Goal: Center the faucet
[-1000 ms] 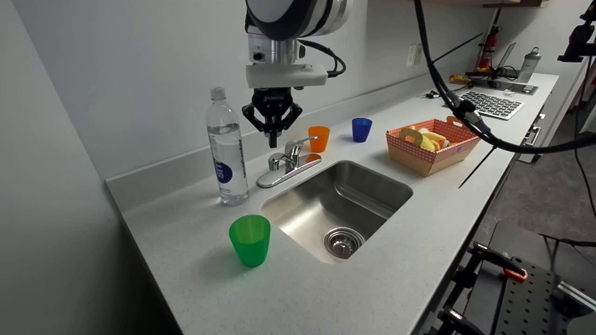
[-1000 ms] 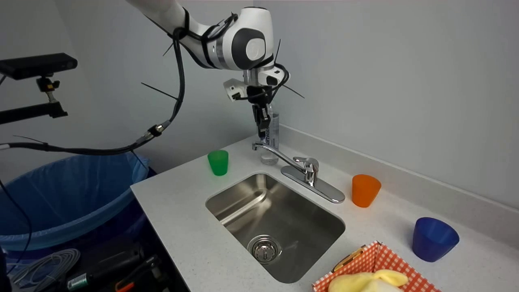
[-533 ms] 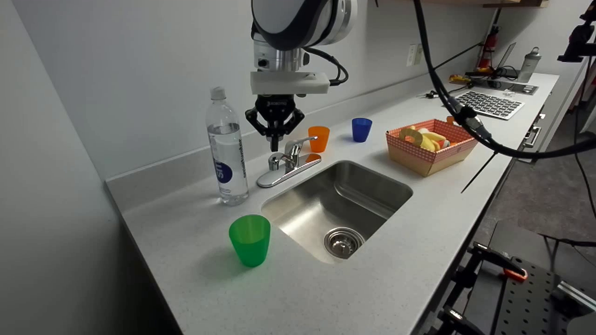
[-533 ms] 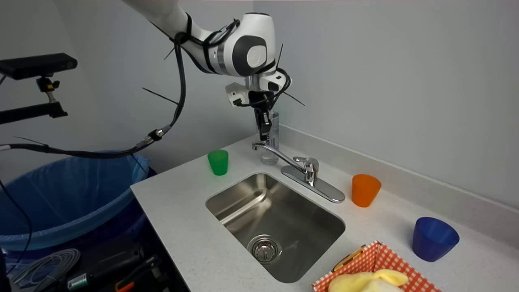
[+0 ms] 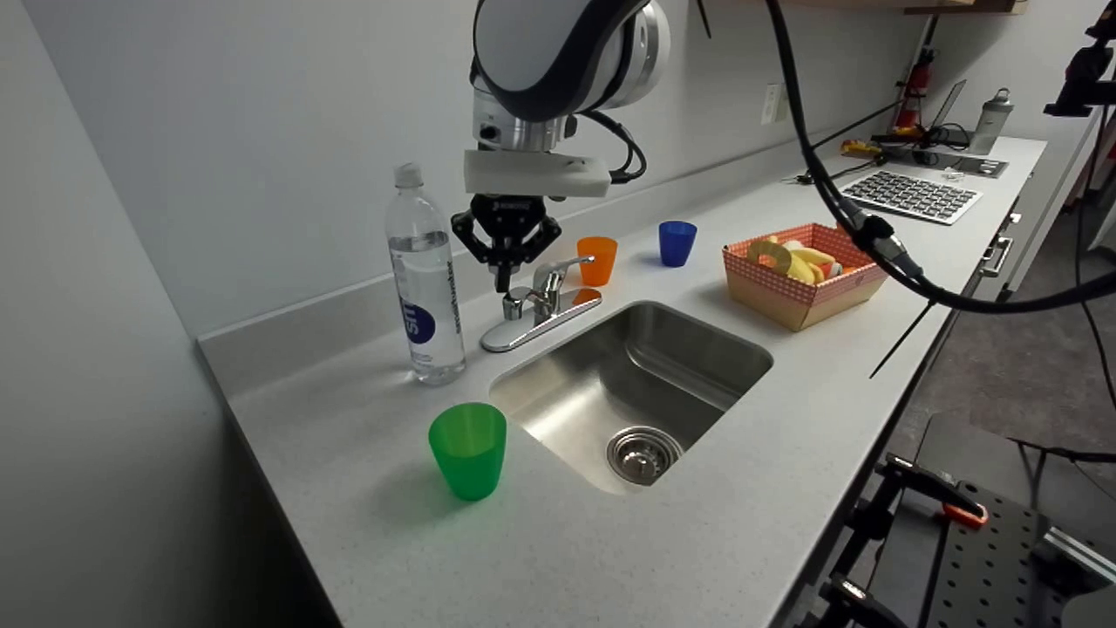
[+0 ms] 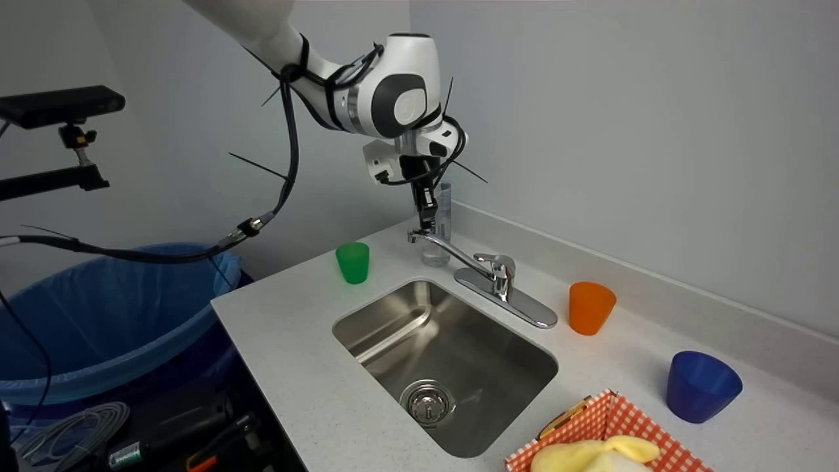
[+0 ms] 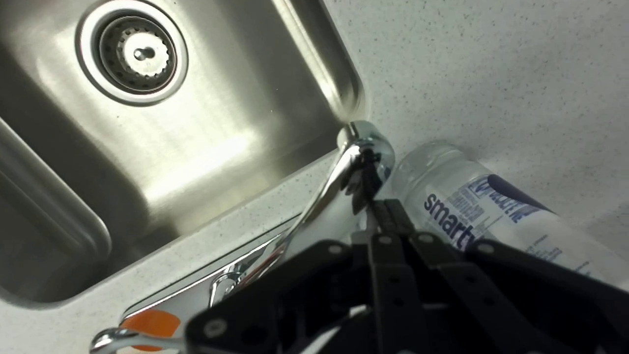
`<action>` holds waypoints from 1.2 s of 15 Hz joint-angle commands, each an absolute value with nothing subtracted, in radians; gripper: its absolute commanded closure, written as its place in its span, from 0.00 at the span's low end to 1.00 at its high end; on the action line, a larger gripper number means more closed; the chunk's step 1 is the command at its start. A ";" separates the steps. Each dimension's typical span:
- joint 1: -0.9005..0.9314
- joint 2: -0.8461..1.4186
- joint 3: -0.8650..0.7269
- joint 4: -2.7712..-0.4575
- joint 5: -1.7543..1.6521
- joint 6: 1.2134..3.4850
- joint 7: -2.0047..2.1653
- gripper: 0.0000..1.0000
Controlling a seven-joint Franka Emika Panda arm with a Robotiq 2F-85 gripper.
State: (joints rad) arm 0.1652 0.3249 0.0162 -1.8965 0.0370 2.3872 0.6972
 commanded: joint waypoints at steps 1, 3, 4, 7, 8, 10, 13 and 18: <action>0.176 0.327 0.022 -1.914 0.052 2.426 0.716 1.00; 0.189 0.331 0.018 -1.911 0.030 2.401 0.725 1.00; 0.189 0.332 0.020 -1.906 0.035 2.372 0.719 1.00; 0.191 0.324 0.020 -1.896 0.032 2.308 0.706 1.00; 0.187 0.321 0.018 -1.885 0.025 2.264 0.689 1.00; 0.180 0.314 0.013 -1.874 0.010 2.202 0.665 1.00; 0.175 0.309 -0.003 -1.878 -0.036 2.146 0.641 1.00; 0.162 0.308 -0.028 -1.901 -0.101 2.147 0.651 1.00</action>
